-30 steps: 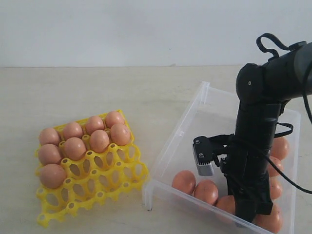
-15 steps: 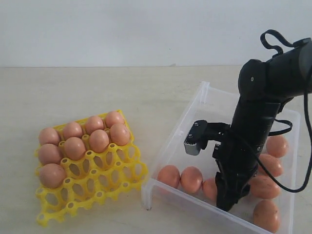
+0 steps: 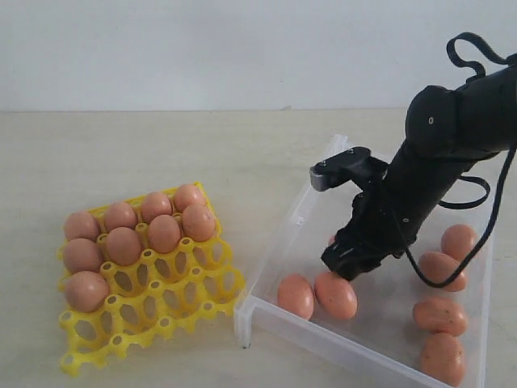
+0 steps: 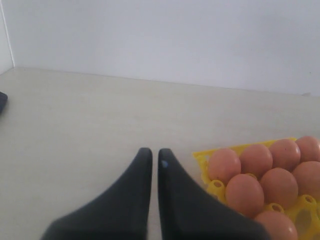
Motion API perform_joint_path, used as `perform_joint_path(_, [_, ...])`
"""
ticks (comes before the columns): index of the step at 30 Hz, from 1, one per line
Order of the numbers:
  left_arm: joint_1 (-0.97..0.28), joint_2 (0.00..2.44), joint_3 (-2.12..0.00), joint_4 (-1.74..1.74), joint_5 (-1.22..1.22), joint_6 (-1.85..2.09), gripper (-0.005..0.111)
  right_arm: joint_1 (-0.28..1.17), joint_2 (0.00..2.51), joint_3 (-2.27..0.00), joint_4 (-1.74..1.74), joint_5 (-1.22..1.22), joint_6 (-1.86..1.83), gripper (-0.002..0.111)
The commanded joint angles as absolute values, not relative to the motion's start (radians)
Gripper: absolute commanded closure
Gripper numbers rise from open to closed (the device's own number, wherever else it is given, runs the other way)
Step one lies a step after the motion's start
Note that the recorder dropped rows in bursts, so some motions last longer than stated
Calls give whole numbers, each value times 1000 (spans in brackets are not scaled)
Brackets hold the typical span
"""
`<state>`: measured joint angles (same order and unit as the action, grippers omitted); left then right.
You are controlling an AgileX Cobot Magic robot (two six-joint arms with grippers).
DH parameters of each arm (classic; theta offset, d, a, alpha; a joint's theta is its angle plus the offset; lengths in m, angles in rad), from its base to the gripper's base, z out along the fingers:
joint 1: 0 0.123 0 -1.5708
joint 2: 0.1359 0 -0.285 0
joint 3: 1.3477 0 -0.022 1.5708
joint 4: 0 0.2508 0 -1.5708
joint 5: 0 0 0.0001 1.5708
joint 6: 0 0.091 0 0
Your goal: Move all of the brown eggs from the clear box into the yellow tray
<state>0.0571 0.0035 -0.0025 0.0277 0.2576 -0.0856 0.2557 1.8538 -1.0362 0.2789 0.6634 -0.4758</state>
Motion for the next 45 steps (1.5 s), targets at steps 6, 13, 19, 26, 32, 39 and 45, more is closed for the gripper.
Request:
perform_joint_path(6, [60, 0, 0, 30, 250, -86, 103, 252, 1842, -1035, 283, 393, -17, 108])
perform_joint_path(13, [60, 0, 0, 30, 250, -86, 103, 254, 1683, -882, 283, 0, 95, 108])
perform_joint_path(19, [60, 0, 0, 30, 253, -86, 103, 254, 1524, -802, 270, -223, 95, 108])
perform_joint_path(26, [60, 0, 0, 30, 253, -86, 103, 254, 1378, -802, 47, -339, 265, 108])
perform_joint_path(32, [60, 0, 0, 30, 253, -86, 103, 254, 1370, -802, -672, -706, 958, 108])
perform_joint_path(39, [60, 0, 0, 30, 253, -86, 103, 254, 1447, -802, -827, -1089, 1158, 108])
perform_joint_path(45, [60, 0, 0, 30, 253, -86, 103, 258, 1501, -847, -821, -1221, 1179, 108])
